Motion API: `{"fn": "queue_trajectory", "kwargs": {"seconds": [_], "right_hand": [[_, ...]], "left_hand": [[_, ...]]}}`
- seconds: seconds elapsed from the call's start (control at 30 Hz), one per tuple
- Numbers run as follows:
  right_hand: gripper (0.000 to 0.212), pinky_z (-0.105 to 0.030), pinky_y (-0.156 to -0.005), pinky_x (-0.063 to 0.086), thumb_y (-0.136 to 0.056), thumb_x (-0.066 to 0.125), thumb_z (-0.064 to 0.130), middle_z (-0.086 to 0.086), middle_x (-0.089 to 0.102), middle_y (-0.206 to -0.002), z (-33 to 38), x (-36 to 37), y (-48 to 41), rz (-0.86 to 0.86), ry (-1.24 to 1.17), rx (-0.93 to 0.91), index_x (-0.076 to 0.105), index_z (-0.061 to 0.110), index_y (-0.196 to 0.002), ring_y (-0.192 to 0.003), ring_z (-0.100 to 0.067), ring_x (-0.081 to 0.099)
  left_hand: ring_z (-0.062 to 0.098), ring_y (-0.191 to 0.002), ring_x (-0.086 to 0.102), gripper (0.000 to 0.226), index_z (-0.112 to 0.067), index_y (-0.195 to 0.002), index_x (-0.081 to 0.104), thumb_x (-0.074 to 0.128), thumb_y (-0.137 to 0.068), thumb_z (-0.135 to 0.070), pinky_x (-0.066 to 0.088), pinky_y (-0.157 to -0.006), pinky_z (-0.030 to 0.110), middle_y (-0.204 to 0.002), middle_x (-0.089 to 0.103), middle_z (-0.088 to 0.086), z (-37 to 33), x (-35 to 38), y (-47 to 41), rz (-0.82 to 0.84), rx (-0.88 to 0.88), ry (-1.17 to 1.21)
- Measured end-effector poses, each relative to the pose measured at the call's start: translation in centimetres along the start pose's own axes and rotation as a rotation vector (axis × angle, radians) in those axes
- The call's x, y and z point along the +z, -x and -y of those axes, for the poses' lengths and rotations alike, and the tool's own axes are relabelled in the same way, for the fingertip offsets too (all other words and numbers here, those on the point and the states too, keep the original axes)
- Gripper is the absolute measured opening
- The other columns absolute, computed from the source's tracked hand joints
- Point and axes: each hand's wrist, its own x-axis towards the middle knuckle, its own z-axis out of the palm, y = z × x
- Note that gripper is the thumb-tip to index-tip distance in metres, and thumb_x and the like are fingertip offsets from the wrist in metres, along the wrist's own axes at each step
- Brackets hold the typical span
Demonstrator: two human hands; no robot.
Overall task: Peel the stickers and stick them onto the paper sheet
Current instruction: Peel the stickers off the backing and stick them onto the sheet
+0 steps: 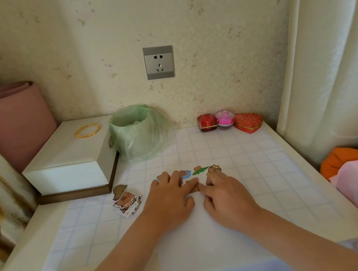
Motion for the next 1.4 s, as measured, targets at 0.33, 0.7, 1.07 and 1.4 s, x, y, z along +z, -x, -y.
{"fn": "queue_trajectory", "kwargs": {"seconds": [0.33, 0.7, 1.07, 1.4], "right_hand": [[0.034, -0.028, -0.050, 0.040, -0.083, 0.044, 0.029, 0.005, 0.047, -0.081, -0.3, 0.3, 0.2, -0.030, -0.033, 0.017, 0.075, 0.021, -0.096, -0.074, -0.014, 0.049], [0.032, -0.026, -0.053, 0.039, -0.083, 0.046, 0.036, 0.005, 0.051, -0.090, -0.6, 0.4, -0.5, -0.011, -0.052, 0.072, 0.071, 0.024, -0.100, -0.074, -0.014, 0.052], [0.013, -0.029, -0.052, 0.044, -0.075, 0.064, 0.028, 0.011, 0.065, -0.078, -0.9, -0.2, -1.1, -0.058, -0.079, -0.047, 0.072, 0.027, -0.065, -0.067, -0.016, 0.062], [0.022, -0.033, -0.058, 0.048, -0.091, 0.054, 0.032, 0.005, 0.062, -0.091, 4.0, -1.9, -5.1, 0.037, -0.091, -0.024, 0.075, 0.025, -0.091, -0.070, -0.021, 0.063]], "left_hand": [[0.020, -0.073, 0.053, 0.047, -0.035, -0.115, 0.070, 0.041, -0.080, -0.045, 0.043, -0.053, 0.035, -0.091, 0.057, -0.003, -0.3, 0.0, -0.3, -0.040, 0.055, -0.027], [0.020, -0.128, 0.038, 0.055, -0.025, -0.134, 0.056, 0.027, -0.094, -0.051, 0.050, -0.081, 0.033, -0.136, 0.045, -0.003, 0.0, -2.0, 0.9, 0.150, 0.027, 0.039], [0.012, -0.126, 0.041, 0.034, -0.031, -0.120, 0.069, 0.043, -0.101, -0.042, 0.044, -0.079, 0.027, -0.131, 0.055, -0.017, 0.1, -2.5, 1.1, 0.129, 0.019, 0.132], [0.013, -0.104, 0.055, 0.023, -0.032, -0.115, 0.070, 0.057, -0.096, -0.030, 0.050, -0.078, 0.033, -0.107, 0.064, -0.010, 3.2, -4.6, 2.8, -0.048, -0.157, 0.346]]}}
